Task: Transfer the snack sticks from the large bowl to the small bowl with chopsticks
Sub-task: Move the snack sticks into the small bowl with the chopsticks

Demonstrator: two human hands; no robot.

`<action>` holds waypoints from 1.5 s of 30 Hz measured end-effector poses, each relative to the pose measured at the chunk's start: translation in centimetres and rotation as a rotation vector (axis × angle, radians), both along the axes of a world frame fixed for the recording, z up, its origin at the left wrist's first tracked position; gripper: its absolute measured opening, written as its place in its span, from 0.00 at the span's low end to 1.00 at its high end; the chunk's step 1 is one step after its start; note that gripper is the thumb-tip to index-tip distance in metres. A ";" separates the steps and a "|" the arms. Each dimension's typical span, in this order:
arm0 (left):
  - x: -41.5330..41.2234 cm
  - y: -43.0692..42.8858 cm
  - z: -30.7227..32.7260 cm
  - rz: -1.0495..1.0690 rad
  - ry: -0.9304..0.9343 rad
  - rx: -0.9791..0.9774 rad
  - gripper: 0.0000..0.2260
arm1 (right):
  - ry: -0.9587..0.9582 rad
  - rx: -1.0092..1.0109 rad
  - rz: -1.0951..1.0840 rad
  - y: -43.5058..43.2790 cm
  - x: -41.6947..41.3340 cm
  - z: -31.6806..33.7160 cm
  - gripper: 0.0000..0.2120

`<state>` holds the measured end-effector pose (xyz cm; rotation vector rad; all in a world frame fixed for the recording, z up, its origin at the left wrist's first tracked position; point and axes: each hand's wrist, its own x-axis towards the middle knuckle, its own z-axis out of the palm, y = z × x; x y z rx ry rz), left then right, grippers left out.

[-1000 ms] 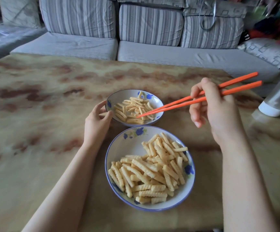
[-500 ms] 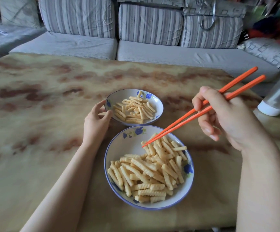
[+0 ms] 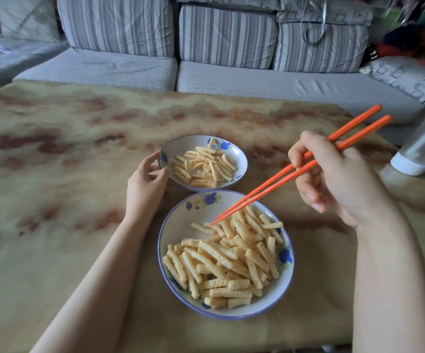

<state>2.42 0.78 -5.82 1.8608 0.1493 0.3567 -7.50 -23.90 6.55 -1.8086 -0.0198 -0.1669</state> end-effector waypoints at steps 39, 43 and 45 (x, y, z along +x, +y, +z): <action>0.3 0.1 -0.4 -0.009 -0.002 -0.016 0.18 | -0.185 0.138 -0.136 -0.9 1.6 -1.3 0.20; 0.3 0.1 -0.3 -0.014 -0.002 -0.005 0.18 | -0.142 0.018 -0.119 -1.1 1.2 -1.2 0.19; 0.3 0.1 -0.3 -0.012 0.002 0.000 0.18 | -0.124 -0.020 -0.120 -0.9 1.3 -1.4 0.19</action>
